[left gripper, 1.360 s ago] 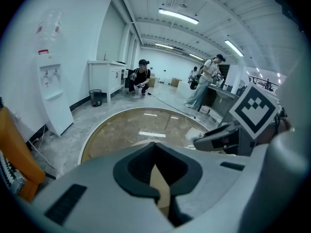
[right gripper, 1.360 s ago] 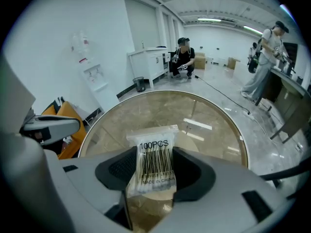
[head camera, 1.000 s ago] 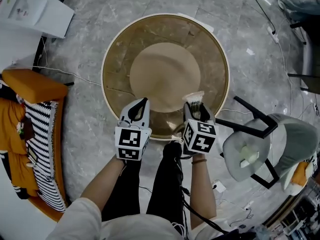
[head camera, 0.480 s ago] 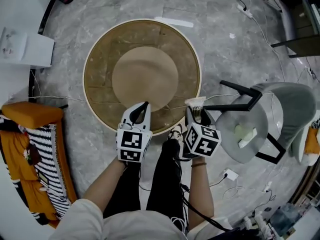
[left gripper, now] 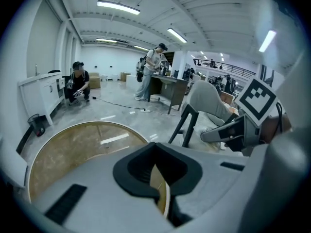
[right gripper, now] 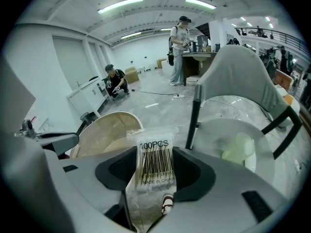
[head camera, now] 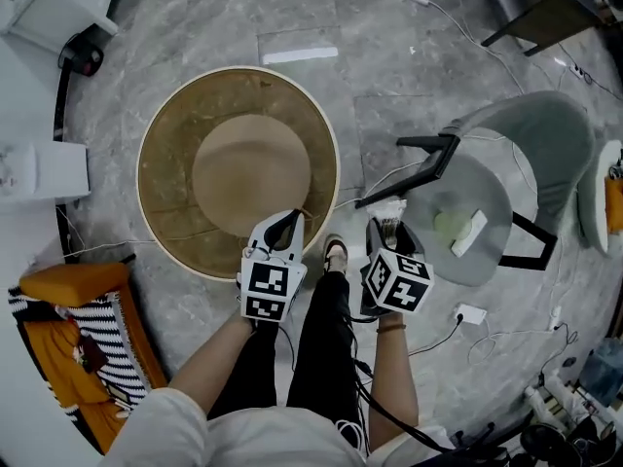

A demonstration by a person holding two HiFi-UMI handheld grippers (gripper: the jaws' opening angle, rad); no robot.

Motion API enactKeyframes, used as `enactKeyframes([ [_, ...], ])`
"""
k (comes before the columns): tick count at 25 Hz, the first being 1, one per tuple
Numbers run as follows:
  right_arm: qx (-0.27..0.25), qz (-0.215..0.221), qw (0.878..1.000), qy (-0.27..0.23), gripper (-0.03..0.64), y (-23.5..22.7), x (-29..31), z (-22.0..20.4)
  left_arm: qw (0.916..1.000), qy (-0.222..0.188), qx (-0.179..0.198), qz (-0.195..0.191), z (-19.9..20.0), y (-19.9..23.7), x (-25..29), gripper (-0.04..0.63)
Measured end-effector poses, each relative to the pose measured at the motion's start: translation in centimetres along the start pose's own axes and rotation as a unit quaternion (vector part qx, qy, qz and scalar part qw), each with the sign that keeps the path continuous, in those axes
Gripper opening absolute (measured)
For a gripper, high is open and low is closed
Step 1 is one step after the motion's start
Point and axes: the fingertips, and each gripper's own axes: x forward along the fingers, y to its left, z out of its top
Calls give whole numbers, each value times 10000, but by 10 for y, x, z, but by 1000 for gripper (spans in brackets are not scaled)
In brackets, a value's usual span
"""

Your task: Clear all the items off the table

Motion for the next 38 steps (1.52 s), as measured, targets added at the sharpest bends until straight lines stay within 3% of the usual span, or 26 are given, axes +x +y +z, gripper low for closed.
enactKeyframes([
  [7, 616, -397, 9973, -88, 239, -77, -29, -13, 9972, 79, 471, -573, 23, -76, 36, 3],
  [20, 1384, -1287, 9819, -121, 239, -227, -84, -40, 9828, 315, 1035, -1494, 32, -209, 96, 3],
  [27, 1707, -1613, 9720, -57, 239, -294, -82, -58, 9777, 506, 1271, -1596, 18, -244, 125, 3],
  [38, 1774, -1965, 9641, 184, 239, -378, -37, -83, 9759, 698, 1343, -1571, 0, -257, 172, 3],
])
